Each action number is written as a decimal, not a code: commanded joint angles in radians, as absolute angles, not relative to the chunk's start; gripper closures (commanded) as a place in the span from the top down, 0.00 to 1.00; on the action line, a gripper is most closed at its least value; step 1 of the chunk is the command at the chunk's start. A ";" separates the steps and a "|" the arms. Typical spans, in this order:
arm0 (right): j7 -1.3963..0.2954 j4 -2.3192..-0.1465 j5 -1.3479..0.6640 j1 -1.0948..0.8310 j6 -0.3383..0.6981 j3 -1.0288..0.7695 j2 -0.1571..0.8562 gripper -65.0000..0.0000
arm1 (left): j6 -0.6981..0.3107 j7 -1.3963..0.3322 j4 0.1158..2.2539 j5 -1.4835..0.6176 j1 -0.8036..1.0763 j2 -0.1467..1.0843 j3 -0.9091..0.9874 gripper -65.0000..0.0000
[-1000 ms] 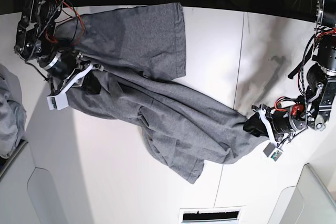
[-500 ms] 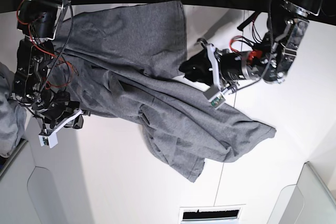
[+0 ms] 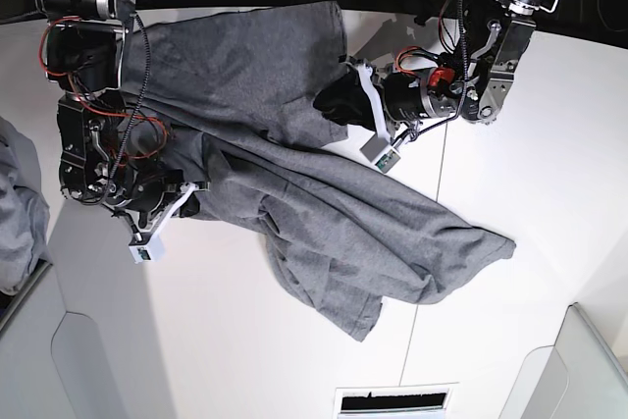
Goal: Layout the t-shirt on the table in an organized manner, then fold the t-shirt properly
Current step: 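Release with the left gripper and regrasp the shirt's shoulder edge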
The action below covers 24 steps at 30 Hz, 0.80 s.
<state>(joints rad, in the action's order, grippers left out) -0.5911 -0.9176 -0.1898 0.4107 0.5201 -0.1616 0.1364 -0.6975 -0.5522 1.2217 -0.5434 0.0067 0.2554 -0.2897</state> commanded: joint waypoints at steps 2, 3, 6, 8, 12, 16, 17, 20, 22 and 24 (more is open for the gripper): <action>-0.545 -0.933 -0.201 0.440 0.525 -0.164 0.168 0.00 | -0.661 -0.597 1.182 -0.448 0.008 0.279 -0.289 0.32; -0.537 -0.933 -0.201 0.440 0.518 -0.164 0.179 0.00 | -0.657 -0.593 1.170 -0.444 0.008 0.293 -0.288 0.32; -0.530 -0.933 -0.201 0.442 0.514 -0.164 0.223 0.00 | -0.575 -0.575 1.163 -0.444 0.009 0.356 -0.288 0.32; -0.535 -0.933 -0.202 0.440 0.513 -0.164 0.254 0.00 | -0.552 -0.562 1.164 -0.445 0.008 0.406 -0.288 0.32; -0.574 -0.933 -0.210 0.437 0.512 -0.164 0.297 0.00 | -0.553 -0.550 1.164 -0.445 0.008 0.485 -0.288 0.32; -0.583 -0.934 -0.344 0.437 0.522 -0.164 0.308 0.00 | -0.554 -0.550 1.164 -0.447 0.008 0.508 -0.288 0.32; -0.583 -0.937 -0.395 0.437 0.540 -0.164 0.307 0.00 | -0.554 -0.551 1.164 -0.447 0.009 0.508 -0.288 0.32; -0.584 -0.941 -0.507 0.437 0.567 -0.164 0.278 0.00 | -0.553 -0.555 1.164 -0.446 0.009 0.509 -0.288 0.32; -0.584 -0.940 -0.495 0.437 0.569 -0.164 0.236 0.07 | -0.553 -0.554 1.164 -0.446 0.009 0.514 -0.288 0.32; -0.570 -0.940 -0.419 0.437 0.573 -0.163 0.185 0.37 | -0.553 -0.554 1.164 -0.445 0.007 0.517 -0.288 0.32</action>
